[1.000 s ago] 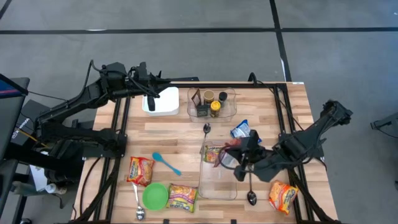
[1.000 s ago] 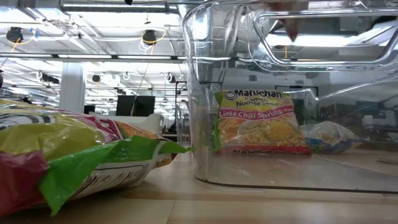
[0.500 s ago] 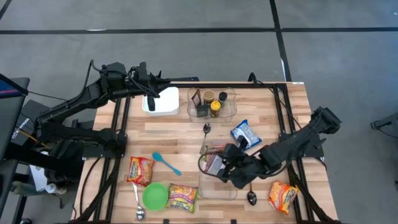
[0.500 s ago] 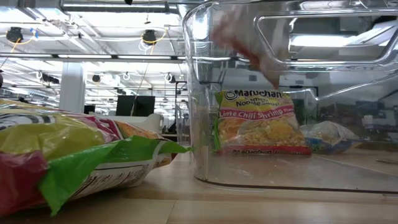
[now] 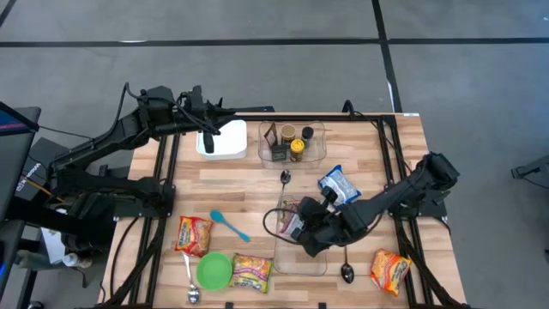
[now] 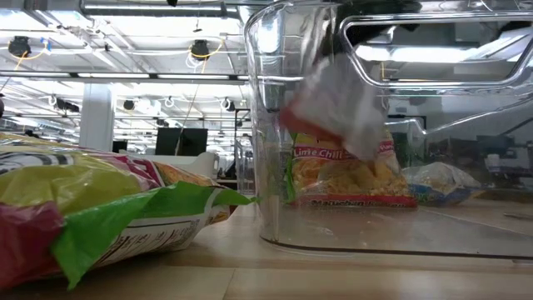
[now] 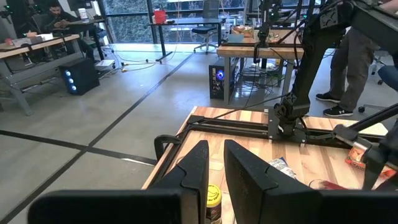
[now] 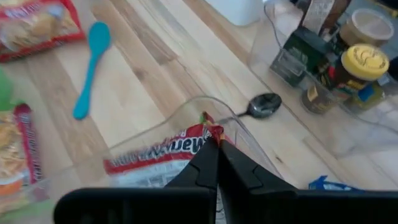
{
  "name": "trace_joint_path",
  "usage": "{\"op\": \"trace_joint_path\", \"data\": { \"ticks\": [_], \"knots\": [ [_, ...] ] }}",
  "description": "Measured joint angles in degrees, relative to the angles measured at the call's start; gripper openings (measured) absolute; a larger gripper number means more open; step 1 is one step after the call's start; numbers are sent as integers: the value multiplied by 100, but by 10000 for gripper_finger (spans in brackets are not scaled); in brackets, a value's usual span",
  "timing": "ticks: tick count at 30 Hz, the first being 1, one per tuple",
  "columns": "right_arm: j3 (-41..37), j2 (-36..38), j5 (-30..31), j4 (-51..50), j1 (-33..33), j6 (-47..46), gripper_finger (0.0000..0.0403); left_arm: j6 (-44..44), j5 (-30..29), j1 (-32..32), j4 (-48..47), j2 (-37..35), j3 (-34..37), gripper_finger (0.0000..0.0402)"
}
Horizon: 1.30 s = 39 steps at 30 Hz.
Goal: Pick & Place Food Item
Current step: Put the red noodle pack into the bottom transparent bin
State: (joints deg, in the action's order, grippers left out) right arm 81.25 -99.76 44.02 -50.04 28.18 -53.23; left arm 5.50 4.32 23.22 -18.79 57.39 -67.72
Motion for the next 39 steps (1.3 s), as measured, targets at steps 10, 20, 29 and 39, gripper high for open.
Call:
{"op": "trace_joint_path", "data": {
  "ticks": [10,20,29,39],
  "knots": [
    [3,-195,-95,-355,-171,-432,0,0,1,-2,-2,0,0,44],
    [0,-274,-223,-509,-211,-535,0,0,0,-2,4,0,0,44],
    [0,-274,-309,-586,-209,-348,0,0,-1,-2,0,0,0,44],
    [1,-274,-348,-566,-209,-167,0,0,-1,0,-1,0,0,44]
  ]
}}
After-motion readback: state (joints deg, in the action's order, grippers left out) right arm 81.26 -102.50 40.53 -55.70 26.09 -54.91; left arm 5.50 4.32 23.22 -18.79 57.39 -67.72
